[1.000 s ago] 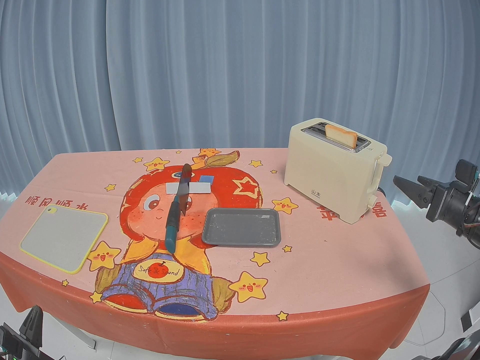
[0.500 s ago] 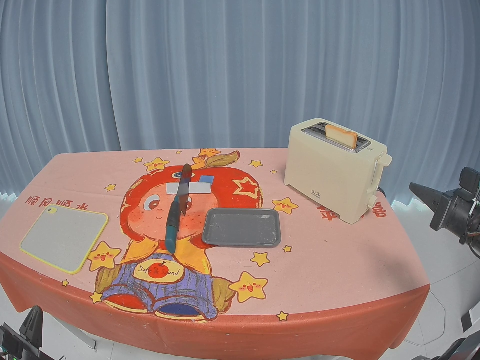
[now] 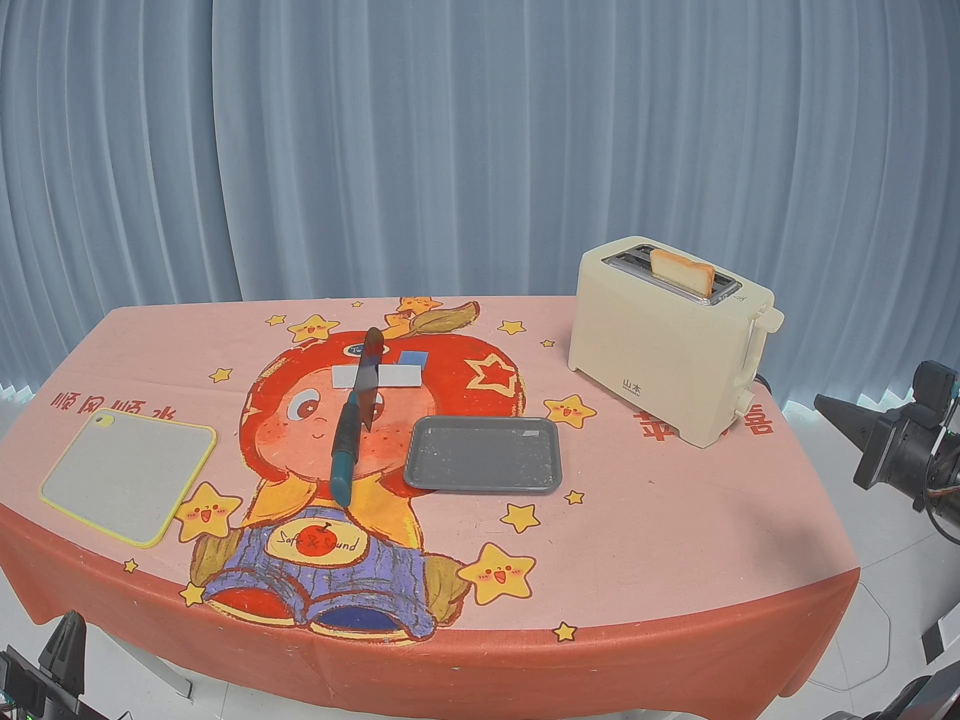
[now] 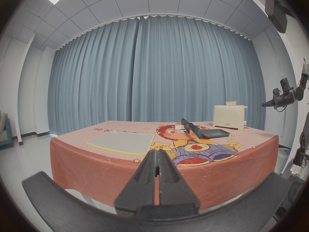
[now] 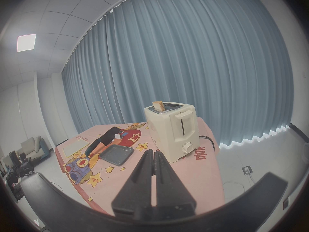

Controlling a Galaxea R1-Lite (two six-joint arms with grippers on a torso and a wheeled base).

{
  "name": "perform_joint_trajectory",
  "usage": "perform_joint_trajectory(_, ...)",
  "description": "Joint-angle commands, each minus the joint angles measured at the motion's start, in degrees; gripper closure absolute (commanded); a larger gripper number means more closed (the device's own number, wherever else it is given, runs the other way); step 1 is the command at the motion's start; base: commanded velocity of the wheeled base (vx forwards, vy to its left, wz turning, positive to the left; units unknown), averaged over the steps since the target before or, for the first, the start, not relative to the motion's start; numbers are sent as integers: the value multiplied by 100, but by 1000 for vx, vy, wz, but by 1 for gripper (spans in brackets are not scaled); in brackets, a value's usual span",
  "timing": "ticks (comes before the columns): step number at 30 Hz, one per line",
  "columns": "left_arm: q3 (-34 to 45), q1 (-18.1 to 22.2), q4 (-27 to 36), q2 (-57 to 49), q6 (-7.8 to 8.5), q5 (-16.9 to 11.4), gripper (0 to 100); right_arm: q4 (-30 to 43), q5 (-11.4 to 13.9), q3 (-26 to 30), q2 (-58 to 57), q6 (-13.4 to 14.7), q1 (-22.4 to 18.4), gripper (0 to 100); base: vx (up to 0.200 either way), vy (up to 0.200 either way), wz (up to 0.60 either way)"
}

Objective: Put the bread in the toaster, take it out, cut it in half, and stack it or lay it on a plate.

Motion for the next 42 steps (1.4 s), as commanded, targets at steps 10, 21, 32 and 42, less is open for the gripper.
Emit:
perform_joint_trajectory(10,101,2,2,7,-2,1,100,-27,-76,-37,858,-172,-32,100,0,0,0)
perform_joint_trajectory(21,101,2,-6,7,-2,1,100,53,-155,-784,1614,-331,-190,100,0,0,0)
perform_joint_trajectory(32,101,2,2,7,-2,1,100,-44,-111,-1021,2766,-568,-445,100,0,0,0)
perform_joint_trajectory(42,101,2,2,7,-2,1,100,-44,-111,-1048,3047,-568,-472,100,0,0,0)
